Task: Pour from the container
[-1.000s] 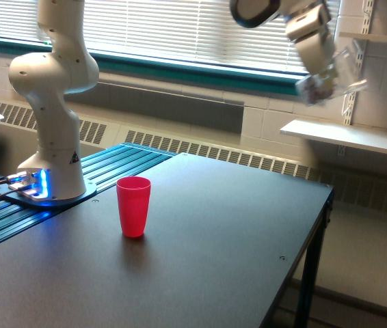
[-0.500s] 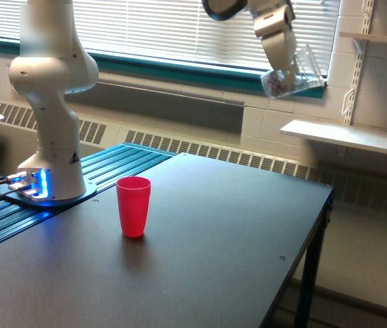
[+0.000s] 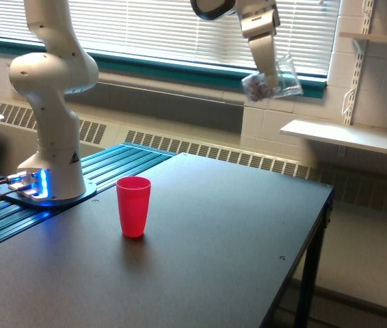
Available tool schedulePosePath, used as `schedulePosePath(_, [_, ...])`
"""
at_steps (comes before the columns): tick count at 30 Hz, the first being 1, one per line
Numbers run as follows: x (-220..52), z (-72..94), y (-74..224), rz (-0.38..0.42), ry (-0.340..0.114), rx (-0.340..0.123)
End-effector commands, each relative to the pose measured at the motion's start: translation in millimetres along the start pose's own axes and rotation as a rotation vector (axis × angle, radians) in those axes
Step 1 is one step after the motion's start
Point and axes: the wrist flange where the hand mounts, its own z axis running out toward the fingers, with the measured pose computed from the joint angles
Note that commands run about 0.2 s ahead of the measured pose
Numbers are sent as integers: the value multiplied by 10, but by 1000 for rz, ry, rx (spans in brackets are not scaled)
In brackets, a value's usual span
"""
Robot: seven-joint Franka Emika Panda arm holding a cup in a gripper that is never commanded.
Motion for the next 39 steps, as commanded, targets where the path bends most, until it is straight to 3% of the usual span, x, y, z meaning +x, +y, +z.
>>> schedulePosePath(1, [25, -42, 255, -75, -34, -43])
schedulePosePath(5, [-8, 3, 450, -147, -35, -123])
schedulePosePath(8, [-26, 16, 606, -123, -69, -122])
schedulePosePath(11, [-76, 64, 771, -162, -75, -168])
schedulePosePath(15, [-175, 80, 1033, -117, -104, -148])
schedulePosePath(26, [-311, 43, 1744, -21, -131, -107])
schedulePosePath(39, [-408, -135, 2712, 87, -126, -90])
